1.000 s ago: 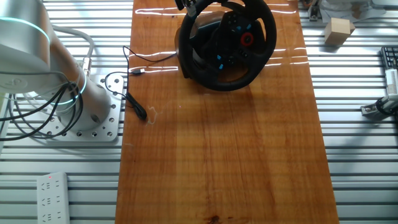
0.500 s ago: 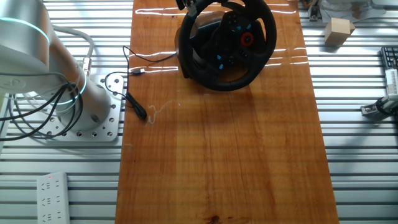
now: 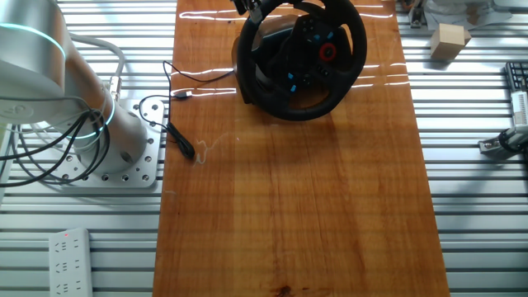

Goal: Rotate the steering wheel 90 degrees clockwise

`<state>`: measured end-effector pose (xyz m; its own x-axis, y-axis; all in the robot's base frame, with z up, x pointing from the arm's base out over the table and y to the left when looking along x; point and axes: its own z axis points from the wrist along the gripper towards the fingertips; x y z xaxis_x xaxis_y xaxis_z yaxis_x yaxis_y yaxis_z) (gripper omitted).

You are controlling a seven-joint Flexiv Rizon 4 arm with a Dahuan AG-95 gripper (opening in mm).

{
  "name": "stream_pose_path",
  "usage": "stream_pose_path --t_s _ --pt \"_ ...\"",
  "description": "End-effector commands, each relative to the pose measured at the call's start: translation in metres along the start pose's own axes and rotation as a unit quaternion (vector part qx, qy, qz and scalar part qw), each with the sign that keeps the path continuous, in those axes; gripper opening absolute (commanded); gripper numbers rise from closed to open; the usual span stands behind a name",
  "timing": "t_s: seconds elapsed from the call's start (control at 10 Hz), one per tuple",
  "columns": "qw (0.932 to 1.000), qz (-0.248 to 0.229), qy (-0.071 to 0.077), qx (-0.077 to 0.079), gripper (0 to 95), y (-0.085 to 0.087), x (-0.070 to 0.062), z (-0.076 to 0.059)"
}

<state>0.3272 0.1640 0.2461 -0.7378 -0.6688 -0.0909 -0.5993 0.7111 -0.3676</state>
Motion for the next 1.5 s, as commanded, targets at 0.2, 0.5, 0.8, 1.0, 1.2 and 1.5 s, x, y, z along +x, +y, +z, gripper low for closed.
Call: stream_pose_path --t_s 0.2,0.5,0.8,1.0,1.2,1.5 --pt "1.0000 -0.001 -0.001 0.000 38.0 -0.0014 -0.0016 0.0014" --pt "1.0000 0.000 -0.003 0.000 38.0 -0.0025 -0.0033 0.0017" --pt "1.0000 0.001 -0.004 0.000 38.0 -0.0022 -0.0043 0.0023" --pt "1.0000 0.002 -0.005 0.000 19.0 -0.0022 -0.0048 0.0028" --pt "1.0000 0.005 -0.004 0.002 19.0 -0.0021 -0.0047 0.0030" --pt "1.0000 0.004 -0.004 0.003 19.0 -0.0020 -0.0046 0.0029"
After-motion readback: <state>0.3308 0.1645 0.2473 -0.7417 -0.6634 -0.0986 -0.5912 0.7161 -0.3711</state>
